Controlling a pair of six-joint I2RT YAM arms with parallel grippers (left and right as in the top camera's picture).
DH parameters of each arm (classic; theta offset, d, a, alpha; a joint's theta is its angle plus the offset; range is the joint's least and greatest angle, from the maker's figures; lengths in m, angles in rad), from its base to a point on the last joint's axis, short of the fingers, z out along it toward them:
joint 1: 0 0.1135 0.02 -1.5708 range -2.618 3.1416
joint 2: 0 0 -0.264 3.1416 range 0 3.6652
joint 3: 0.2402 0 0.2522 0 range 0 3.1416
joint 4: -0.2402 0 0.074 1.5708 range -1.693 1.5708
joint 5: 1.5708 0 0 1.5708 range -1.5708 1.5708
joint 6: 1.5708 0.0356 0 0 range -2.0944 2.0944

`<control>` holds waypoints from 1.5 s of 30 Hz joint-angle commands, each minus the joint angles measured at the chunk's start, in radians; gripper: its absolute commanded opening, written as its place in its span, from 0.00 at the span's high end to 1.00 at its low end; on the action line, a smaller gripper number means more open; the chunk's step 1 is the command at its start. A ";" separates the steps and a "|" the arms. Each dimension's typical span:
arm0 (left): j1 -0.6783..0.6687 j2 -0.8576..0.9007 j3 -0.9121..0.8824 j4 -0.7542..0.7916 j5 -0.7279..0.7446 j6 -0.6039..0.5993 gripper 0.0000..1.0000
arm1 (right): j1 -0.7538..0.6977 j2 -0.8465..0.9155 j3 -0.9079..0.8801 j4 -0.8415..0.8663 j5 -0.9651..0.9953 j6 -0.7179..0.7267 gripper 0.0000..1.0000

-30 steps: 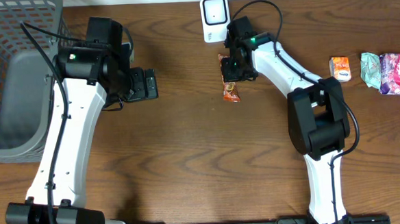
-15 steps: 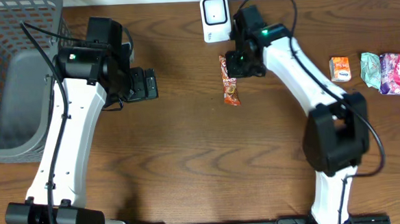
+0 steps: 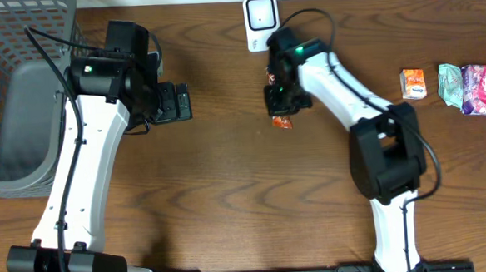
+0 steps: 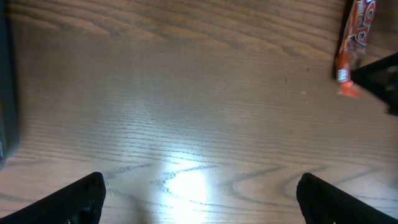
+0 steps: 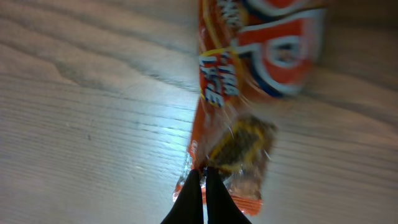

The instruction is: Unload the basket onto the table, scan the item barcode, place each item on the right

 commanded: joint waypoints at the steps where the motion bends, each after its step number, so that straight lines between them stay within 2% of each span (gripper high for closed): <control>1: 0.000 0.002 -0.003 -0.003 -0.010 -0.005 0.02 | 0.021 0.034 -0.006 0.014 0.013 0.010 0.99; 16: 0.000 0.002 -0.003 -0.003 -0.010 -0.005 0.02 | 0.006 0.019 0.070 -0.027 0.013 -0.008 0.99; 23: 0.000 0.002 -0.003 -0.003 -0.010 -0.005 0.02 | 0.004 0.000 0.151 0.065 0.013 -0.004 0.97; 24: 0.000 0.002 -0.003 -0.003 -0.010 -0.005 0.02 | 0.004 0.000 0.151 0.084 0.014 -0.005 0.88; 25: 0.000 0.002 -0.003 -0.003 -0.010 -0.005 0.02 | 0.004 0.000 0.151 0.100 0.015 -0.005 0.73; 29: 0.000 0.002 -0.003 -0.003 -0.010 -0.005 0.02 | 0.004 0.005 0.150 0.149 0.114 -0.008 0.45; 30: 0.000 0.002 -0.003 -0.003 -0.010 -0.005 0.02 | 0.004 0.005 0.150 0.160 0.148 -0.021 0.41; 33: 0.000 0.002 -0.003 -0.003 -0.010 -0.005 0.02 | -0.002 0.006 0.150 0.176 0.160 -0.085 0.42; 37: 0.000 0.002 -0.003 -0.003 -0.010 -0.005 0.02 | -0.008 0.016 0.130 0.165 0.144 -0.096 0.41; 45: 0.000 0.002 -0.003 -0.003 -0.010 -0.005 0.02 | -0.006 0.050 0.066 0.177 0.116 -0.239 0.27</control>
